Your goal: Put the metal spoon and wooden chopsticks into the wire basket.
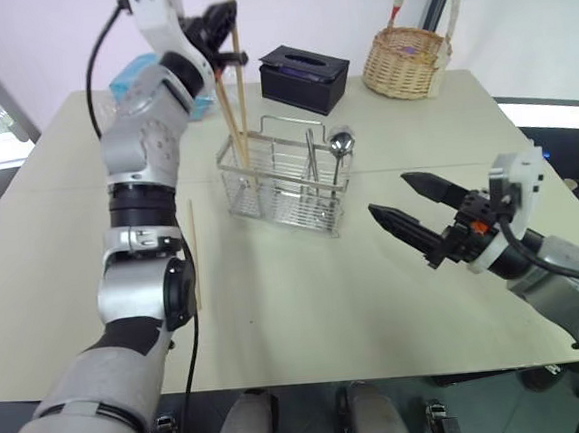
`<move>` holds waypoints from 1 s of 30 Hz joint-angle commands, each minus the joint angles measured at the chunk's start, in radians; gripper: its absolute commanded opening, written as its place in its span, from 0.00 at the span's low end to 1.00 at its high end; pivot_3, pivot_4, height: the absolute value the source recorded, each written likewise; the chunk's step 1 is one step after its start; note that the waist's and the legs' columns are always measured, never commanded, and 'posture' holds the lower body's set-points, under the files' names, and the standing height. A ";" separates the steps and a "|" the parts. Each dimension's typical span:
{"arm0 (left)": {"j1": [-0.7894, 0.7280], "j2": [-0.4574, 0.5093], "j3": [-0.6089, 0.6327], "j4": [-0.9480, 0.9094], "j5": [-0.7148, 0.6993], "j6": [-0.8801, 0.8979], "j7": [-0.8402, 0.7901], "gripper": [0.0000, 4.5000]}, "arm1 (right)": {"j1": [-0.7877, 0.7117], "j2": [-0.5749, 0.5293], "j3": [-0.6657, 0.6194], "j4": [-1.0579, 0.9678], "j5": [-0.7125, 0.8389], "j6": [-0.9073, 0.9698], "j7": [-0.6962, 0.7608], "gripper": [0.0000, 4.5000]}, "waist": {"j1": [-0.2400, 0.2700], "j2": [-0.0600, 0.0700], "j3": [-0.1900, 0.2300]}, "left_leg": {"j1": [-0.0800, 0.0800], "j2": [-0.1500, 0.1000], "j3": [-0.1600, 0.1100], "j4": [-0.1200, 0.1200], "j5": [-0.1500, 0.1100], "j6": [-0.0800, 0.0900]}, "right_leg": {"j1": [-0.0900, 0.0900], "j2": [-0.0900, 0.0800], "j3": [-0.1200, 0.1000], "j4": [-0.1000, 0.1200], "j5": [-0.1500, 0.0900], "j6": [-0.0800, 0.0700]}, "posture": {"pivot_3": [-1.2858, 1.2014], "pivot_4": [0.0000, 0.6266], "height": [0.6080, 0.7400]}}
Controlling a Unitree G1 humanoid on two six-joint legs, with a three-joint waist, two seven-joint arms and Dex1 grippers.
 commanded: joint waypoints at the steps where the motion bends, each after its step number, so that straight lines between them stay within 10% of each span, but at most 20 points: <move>1: 0.022 -0.006 -0.008 -0.086 0.007 -0.010 -0.005 0.19 | -0.013 -0.007 -0.026 -0.025 0.022 -0.022 -0.012 1.00 | -0.001 0.000 0.000 | 0.000 0.000 0.000 0.000 0.000 0.000 | 0.000 0.000 0.000 0.000 0.000 0.000 | 0.52 0.24 0.39; 9: 0.078 -0.020 0.014 -0.186 -0.017 0.047 0.027 0.98 | -0.042 -0.010 -0.009 -0.002 0.018 -0.018 -0.010 1.00 | 0.000 0.000 0.000 | 0.000 0.000 0.000 0.000 0.000 0.000 | 0.000 0.000 0.000 0.000 0.000 0.000 | 0.52 0.24 0.39; 24: -0.009 0.338 0.153 -0.169 -0.031 0.628 0.270 0.98 | -0.135 -0.010 0.082 0.071 -0.040 -0.023 0.065 1.00 | -0.028 0.003 0.001 | 0.004 0.000 -0.001 0.000 0.000 0.000 | 0.003 0.002 0.000 0.001 0.000 0.000 | 0.52 0.24 0.39; 30: 0.086 0.318 0.146 -0.124 0.015 0.851 0.350 0.98 | -0.152 -0.002 0.115 0.097 -0.075 -0.028 0.107 1.00 | -0.023 -0.001 0.003 | 0.010 0.000 -0.003 0.000 0.000 0.000 | 0.009 0.002 0.000 0.002 -0.001 0.001 | 0.52 0.24 0.39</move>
